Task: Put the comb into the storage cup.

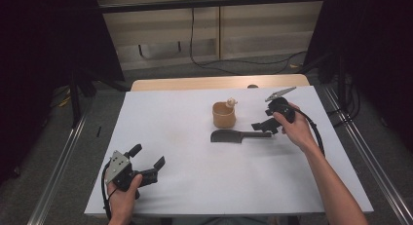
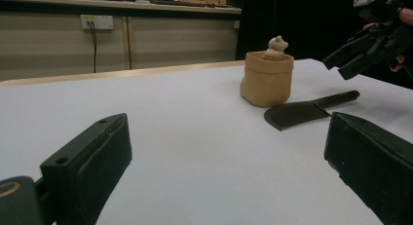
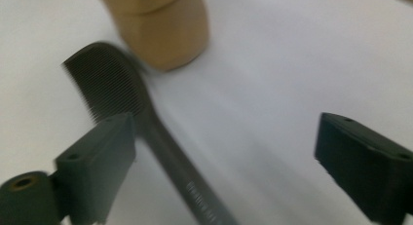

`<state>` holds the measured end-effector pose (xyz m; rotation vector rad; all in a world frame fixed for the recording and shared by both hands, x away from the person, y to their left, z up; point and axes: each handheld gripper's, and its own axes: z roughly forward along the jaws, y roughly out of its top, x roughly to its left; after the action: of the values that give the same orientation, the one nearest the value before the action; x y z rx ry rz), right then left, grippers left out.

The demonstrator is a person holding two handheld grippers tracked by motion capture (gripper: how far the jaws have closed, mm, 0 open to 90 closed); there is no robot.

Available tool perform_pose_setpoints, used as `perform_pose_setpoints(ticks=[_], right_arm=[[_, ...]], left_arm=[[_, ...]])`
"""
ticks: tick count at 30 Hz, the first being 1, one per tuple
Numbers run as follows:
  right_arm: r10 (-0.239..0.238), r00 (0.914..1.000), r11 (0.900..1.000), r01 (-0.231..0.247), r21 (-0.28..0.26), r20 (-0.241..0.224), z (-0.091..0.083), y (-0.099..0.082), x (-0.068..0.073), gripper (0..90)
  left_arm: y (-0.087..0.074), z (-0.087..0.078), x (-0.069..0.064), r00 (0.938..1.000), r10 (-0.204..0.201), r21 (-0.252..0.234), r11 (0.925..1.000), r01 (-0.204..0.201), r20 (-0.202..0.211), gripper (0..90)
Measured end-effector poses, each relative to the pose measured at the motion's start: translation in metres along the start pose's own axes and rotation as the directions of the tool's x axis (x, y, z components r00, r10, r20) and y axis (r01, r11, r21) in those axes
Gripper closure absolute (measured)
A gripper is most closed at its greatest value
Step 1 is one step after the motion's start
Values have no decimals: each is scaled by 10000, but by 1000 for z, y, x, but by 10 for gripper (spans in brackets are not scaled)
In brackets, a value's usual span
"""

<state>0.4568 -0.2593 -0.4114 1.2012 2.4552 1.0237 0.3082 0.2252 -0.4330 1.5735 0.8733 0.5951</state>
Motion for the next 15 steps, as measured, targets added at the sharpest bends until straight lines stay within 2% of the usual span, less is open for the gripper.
perform_pose_setpoints(ticks=[1,3,4,5,7,9,12,15], right_arm=[[-23,9999,9997,26,-227,118,-1,1,-1,37],[68,9992,9981,-91,-612,-389,-4,2,-4,43],[55,9989,9982,-83,-597,-475,-4,4,-3,31],[-52,9983,9995,33,-328,-580,-4,5,-2,28],[-314,9933,9989,351,318,-1108,-3,8,1,43],[-547,9905,9954,641,714,-1263,-1,10,4,51],[-835,9823,9883,1031,1122,-1674,2,13,4,62],[-1122,9747,9815,1390,1316,-1933,5,17,5,59]], left_arm=[[0,0,0,10000,4,4,10000,-4,-6,35],[0,0,0,10000,26,30,10000,-26,-11,35],[0,0,0,10000,19,37,10000,-19,-7,35],[0,0,0,10000,18,45,10000,-18,0,35],[0,1,0,10000,47,74,10000,-47,33,35],[0,0,0,10000,73,98,9999,-74,47,35],[0,0,0,10000,41,79,10000,-42,36,35],[0,0,0,10000,18,73,10000,-18,-7,35]])
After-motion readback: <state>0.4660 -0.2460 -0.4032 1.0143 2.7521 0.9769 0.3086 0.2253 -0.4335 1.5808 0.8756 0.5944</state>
